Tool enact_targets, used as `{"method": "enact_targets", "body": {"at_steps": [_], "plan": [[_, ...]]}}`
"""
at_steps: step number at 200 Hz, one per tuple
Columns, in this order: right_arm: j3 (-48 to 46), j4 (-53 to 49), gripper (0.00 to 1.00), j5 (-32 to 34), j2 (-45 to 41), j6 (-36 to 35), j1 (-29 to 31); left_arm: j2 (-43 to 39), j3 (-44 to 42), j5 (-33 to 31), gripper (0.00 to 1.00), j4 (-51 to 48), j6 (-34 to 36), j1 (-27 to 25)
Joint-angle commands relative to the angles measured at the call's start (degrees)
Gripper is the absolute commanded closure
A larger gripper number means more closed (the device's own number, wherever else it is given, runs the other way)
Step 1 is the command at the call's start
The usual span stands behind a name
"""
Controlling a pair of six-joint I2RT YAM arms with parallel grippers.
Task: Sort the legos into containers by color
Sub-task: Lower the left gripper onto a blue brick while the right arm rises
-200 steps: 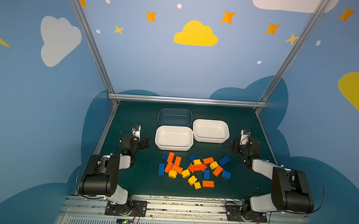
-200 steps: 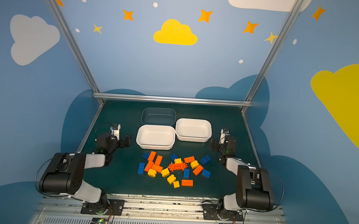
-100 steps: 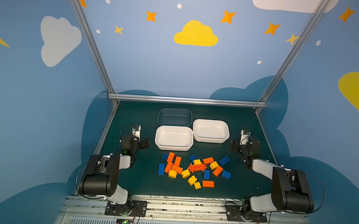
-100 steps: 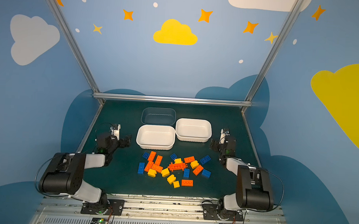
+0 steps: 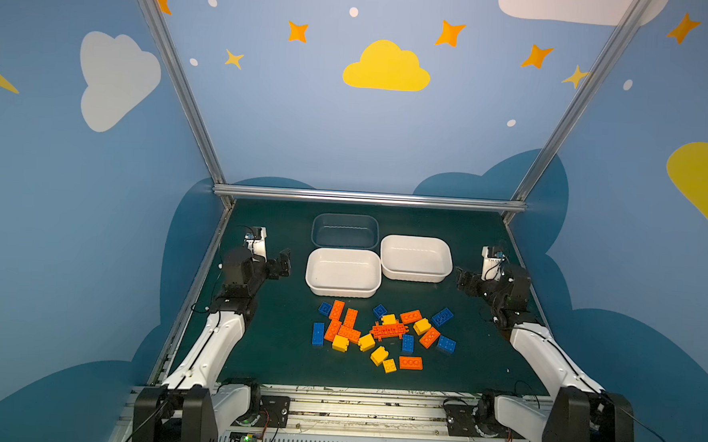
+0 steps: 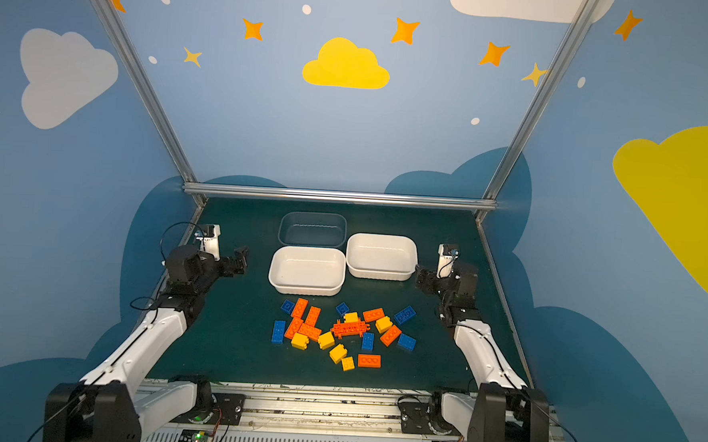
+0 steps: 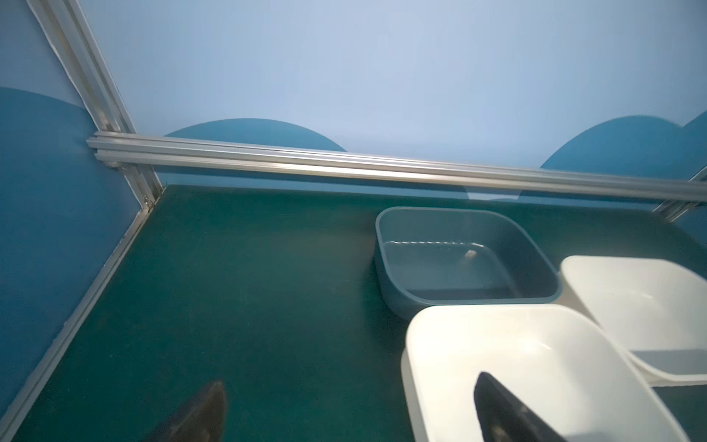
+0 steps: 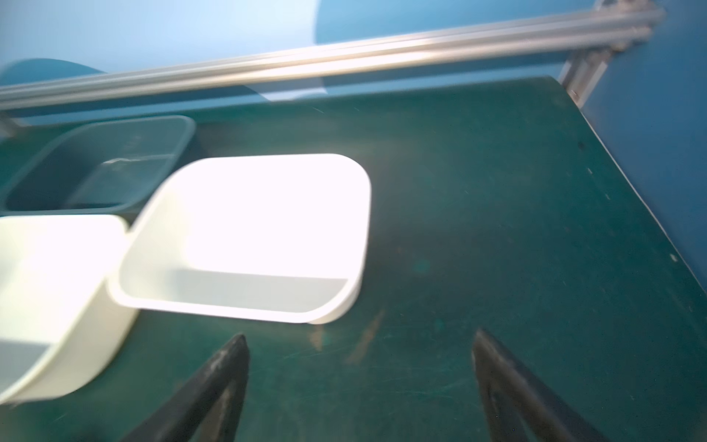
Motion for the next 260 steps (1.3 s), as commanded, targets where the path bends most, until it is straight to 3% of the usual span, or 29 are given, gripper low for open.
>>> {"method": "enact_targets", "body": {"at_steps": [1, 29, 70, 105, 170, 260], "plan": [[3.5, -10.7, 0.1, -10.0, -3.3, -3.3, 0.8, -2.6, 2.3, 1.2, 0.0, -22.8, -8.2, -2.3], [7.8, -19.8, 0.1, -16.0, -7.0, -8.4, 3.8, -4.6, 6.3, -2.1, 0.01, -39.1, -15.2, -7.2], [11.2, -31.0, 0.1, -20.0, -10.4, -7.5, 9.7, -9.8, 5.0, -1.9, 0.03, -47.9, -24.1, -14.3], [12.3, -37.9, 0.1, -21.0, -10.7, -6.1, 17.1, -9.3, 1.5, -5.5, 0.1, -47.8, -29.1, -23.0], [11.4, -39.0, 0.1, -14.4, -8.6, -5.2, 28.3, 2.3, -0.2, -13.6, 0.28, -41.1, -34.5, -37.2], [10.4, -37.9, 0.1, -12.4, -6.2, -5.7, 31.0, 13.5, 0.4, -17.6, 0.46, -36.2, -35.9, -40.8]]}}
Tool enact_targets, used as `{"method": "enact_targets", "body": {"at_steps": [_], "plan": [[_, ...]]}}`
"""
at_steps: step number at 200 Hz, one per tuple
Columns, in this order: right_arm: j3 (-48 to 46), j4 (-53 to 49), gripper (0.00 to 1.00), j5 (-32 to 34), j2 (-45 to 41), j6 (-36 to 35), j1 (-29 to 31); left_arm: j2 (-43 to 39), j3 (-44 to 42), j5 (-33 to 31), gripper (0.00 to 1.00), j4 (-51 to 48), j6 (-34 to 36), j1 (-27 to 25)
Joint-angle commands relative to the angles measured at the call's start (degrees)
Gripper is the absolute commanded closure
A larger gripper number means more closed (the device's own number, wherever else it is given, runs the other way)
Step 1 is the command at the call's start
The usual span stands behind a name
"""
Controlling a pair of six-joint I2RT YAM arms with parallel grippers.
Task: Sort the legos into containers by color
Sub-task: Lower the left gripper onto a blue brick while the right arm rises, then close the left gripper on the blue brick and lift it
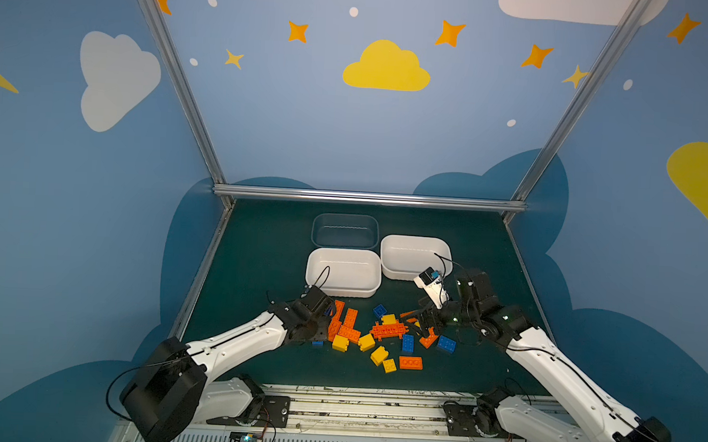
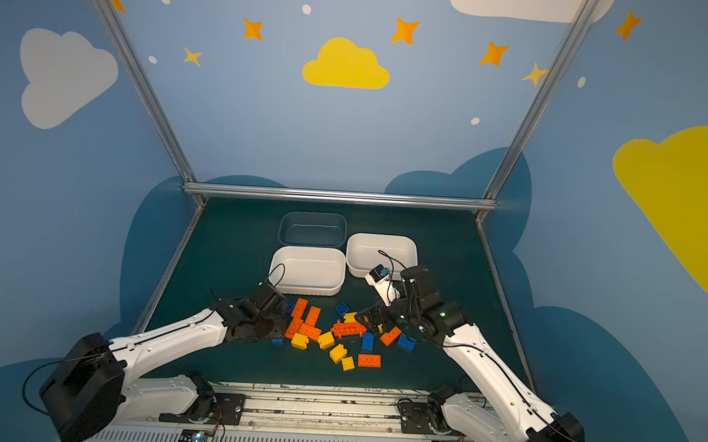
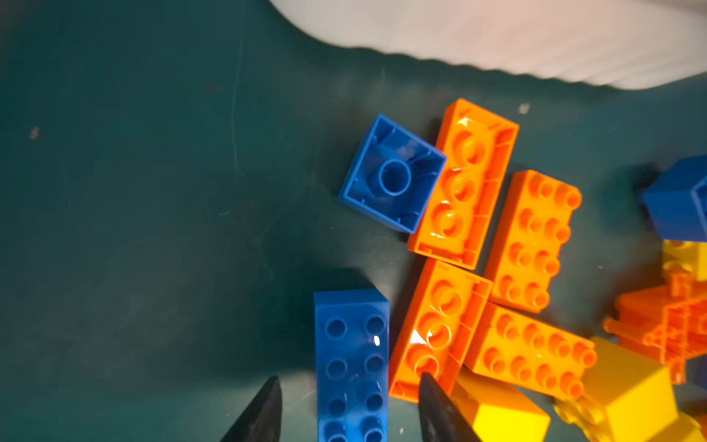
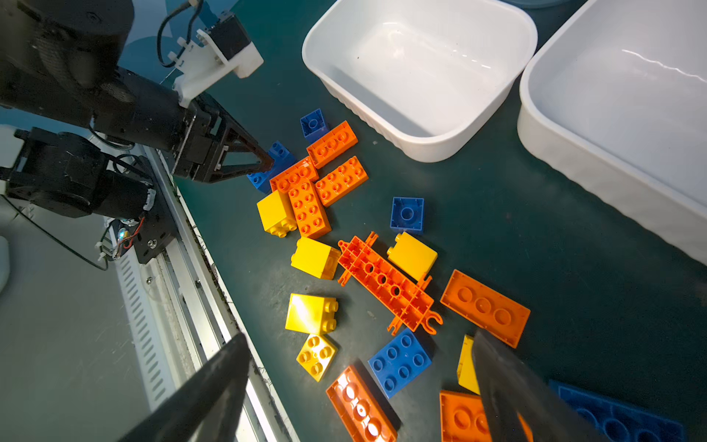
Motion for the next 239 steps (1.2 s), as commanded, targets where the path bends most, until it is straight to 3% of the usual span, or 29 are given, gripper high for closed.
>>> {"method": "enact_targets", "body": {"at_steps": [1, 46, 89, 138, 175, 239], "plan": [[-0.7, -0.1, 0.1, 0.8, 0.0, -0.2, 0.4, 1.4, 0.5, -2.8, 0.47, -0.1, -0.9, -0.2], [-1.5, -0.3, 0.1, 1.1, -0.5, -0.1, 0.4, 6.2, 2.0, -3.4, 0.55, -0.8, -0.8, -0.2], [-2.0, -0.4, 0.11, 1.2, -0.6, 0.0, 0.4, 8.1, 4.8, -6.0, 0.56, -6.2, -0.2, -0.1], [-2.2, -0.6, 0.1, 1.3, -0.8, 0.0, 0.4, 10.6, 3.9, -3.1, 0.58, -4.1, -2.2, -0.2], [-2.0, -0.5, 0.1, 1.1, -0.8, 0.0, 0.3, 9.8, 4.7, -3.1, 0.72, -5.8, -1.2, 0.1], [-1.0, 4.8, 0.11, 1.0, -2.5, 5.0, -1.2, 1.4, 15.0, -1.7, 0.72, -18.2, 4.9, 3.6]]}}
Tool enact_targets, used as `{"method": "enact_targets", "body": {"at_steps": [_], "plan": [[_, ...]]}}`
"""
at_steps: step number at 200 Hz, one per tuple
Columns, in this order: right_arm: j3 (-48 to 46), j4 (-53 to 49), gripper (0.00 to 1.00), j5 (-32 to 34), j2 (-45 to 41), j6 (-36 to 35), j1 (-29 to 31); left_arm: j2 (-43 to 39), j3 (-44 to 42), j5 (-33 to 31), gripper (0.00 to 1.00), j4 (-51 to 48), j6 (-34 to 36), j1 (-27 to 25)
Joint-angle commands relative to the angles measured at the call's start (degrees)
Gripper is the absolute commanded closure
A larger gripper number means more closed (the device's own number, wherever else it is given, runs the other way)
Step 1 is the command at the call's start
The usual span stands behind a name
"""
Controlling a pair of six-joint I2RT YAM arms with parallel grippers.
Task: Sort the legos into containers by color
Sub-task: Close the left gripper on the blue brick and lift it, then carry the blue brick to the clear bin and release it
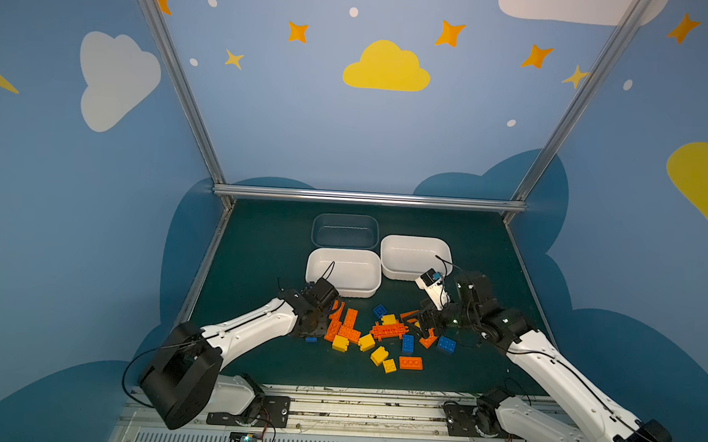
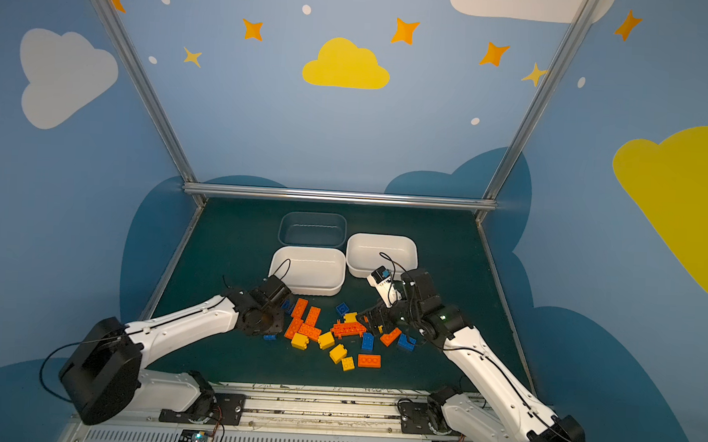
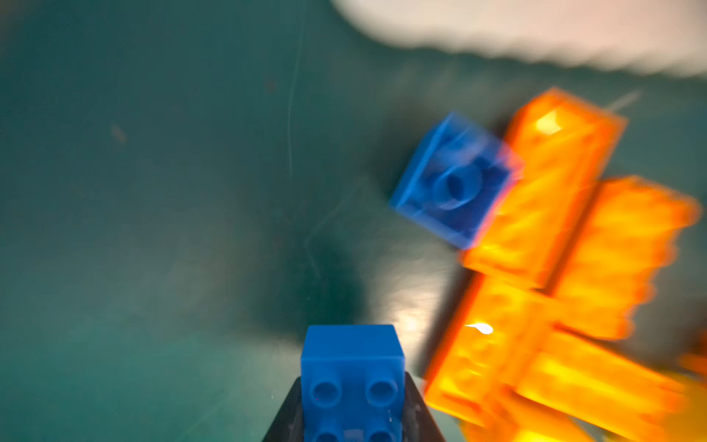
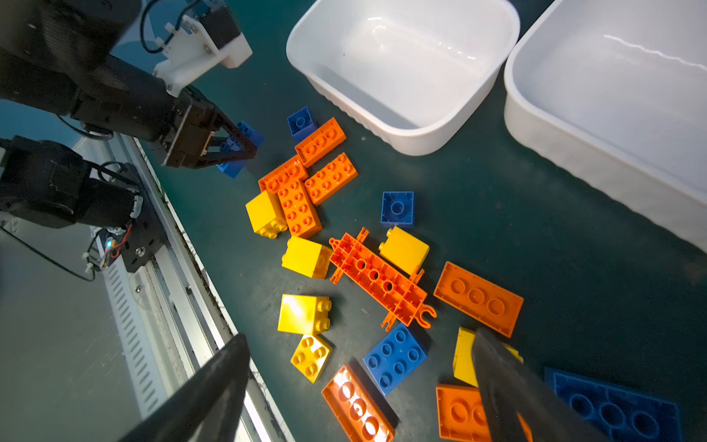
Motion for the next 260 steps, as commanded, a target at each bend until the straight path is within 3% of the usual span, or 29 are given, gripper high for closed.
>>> {"method": "enact_targets", "body": {"at_steps": [1, 36, 96, 115, 150, 216, 228, 260], "plan": [[0.7, 3.0, 0.11, -0.9, -0.9, 2.5, -1.0, -3.1, 5.1, 1.1, 0.72, -6.3, 4.5, 1.9], [2.4, 6.4, 0.1, -4.6, 1.2, 4.9, -2.9, -0.5, 14.5, 4.2, 0.72, -4.0, 14.7, 7.5], [5.5, 9.6, 0.1, -5.9, 6.4, 6.1, -4.9, 19.8, 35.3, 10.0, 0.71, 3.8, 28.3, 16.0], [6.4, 10.5, 0.1, -6.0, 8.6, 6.2, -5.5, 27.0, 42.6, 9.1, 0.71, 4.3, 31.1, 17.7], [7.4, 13.0, 0.1, -6.4, 11.9, 7.4, -6.3, 38.5, 54.7, 7.8, 0.71, 4.8, 31.9, 21.1], [10.5, 12.3, 0.1, -6.7, 16.6, 5.8, -8.1, 54.9, 69.7, 3.0, 0.7, 8.1, 30.7, 22.0], [10.9, 11.9, 0.1, -6.8, 17.0, 5.4, -8.5, 56.5, 71.9, 3.2, 0.66, 7.7, 30.7, 22.0], [11.4, 10.7, 0.1, -7.2, 16.9, 4.7, -9.8, 56.2, 75.8, 6.4, 0.43, 3.5, 30.3, 21.9]]}}
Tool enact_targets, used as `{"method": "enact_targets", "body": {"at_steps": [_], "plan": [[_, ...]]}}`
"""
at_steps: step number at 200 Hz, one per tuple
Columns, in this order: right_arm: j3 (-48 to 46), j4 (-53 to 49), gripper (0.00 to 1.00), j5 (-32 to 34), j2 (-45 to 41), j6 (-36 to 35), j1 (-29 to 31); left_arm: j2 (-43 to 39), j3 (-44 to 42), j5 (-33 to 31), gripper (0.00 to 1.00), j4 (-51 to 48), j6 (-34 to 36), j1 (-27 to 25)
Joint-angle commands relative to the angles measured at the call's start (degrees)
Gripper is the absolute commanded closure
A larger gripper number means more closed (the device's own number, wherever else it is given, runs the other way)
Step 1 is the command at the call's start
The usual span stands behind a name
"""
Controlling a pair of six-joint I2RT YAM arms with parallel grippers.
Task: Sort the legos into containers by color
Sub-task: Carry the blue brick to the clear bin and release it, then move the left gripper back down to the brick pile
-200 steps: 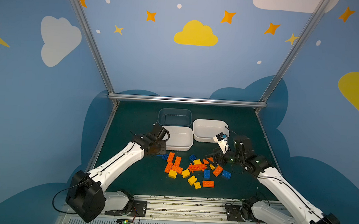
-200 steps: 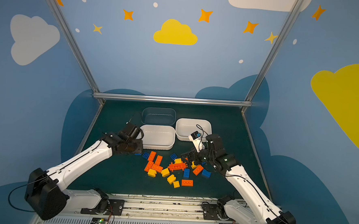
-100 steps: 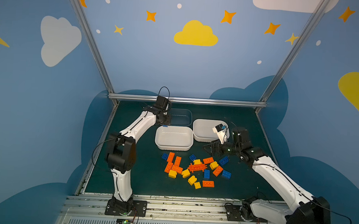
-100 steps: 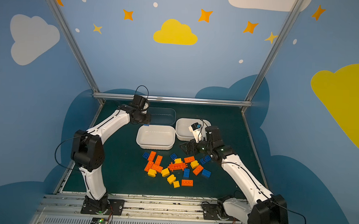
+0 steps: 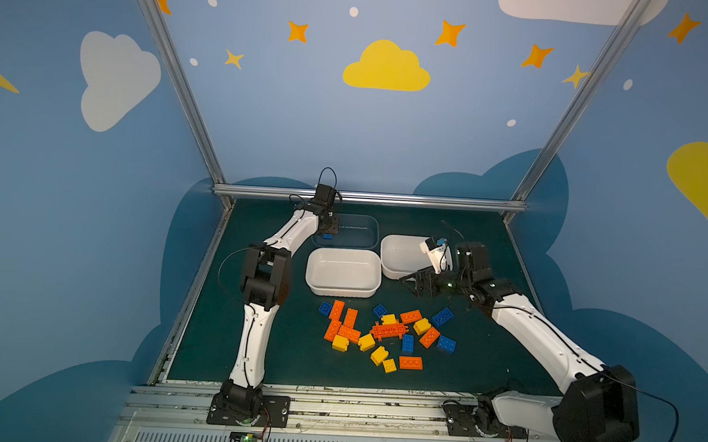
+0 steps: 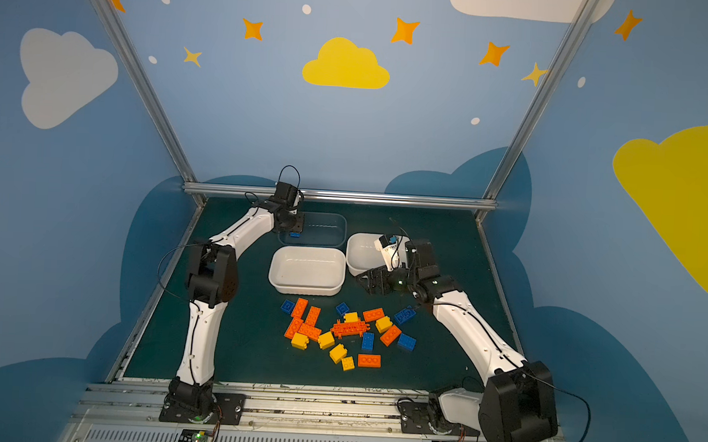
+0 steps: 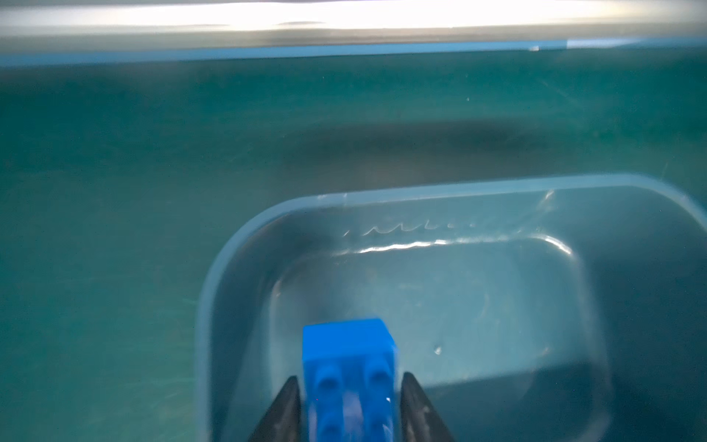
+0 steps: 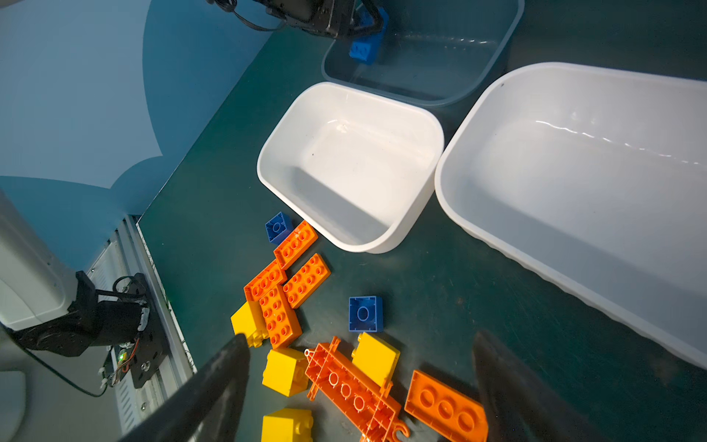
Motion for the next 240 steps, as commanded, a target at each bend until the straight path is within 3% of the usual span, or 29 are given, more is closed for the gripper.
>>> {"method": "enact_targets", "body": {"at_steps": [1, 34, 94, 139, 179, 240], "plan": [[2.0, -1.2, 0.1, -1.0, -0.2, -1.3, -0.9, -2.2, 3.2, 2.1, 0.42, -2.9, 0.1, -0.1], [1.4, -2.1, 0.1, -2.5, -0.9, -1.4, -1.6, -10.3, -3.3, 7.5, 0.28, -7.6, -2.0, -0.5], [0.3, -4.2, 0.1, -4.1, -2.8, -2.9, -1.8, -37.8, -36.5, 11.3, 0.26, -7.4, -1.6, -4.8], [-0.8, -6.1, 0.1, -5.6, -4.1, -4.0, -1.8, -51.1, -54.8, 13.9, 0.31, -8.5, 0.1, -6.9], [-3.4, -5.7, 0.1, -8.0, -6.1, -4.8, -1.8, -54.1, -66.0, 19.0, 0.39, -0.7, 4.7, -7.1], [-5.9, -6.9, 0.11, -5.9, -9.4, -5.1, -1.8, -50.2, -70.8, 15.5, 0.45, 8.5, 16.8, -7.5]]}}
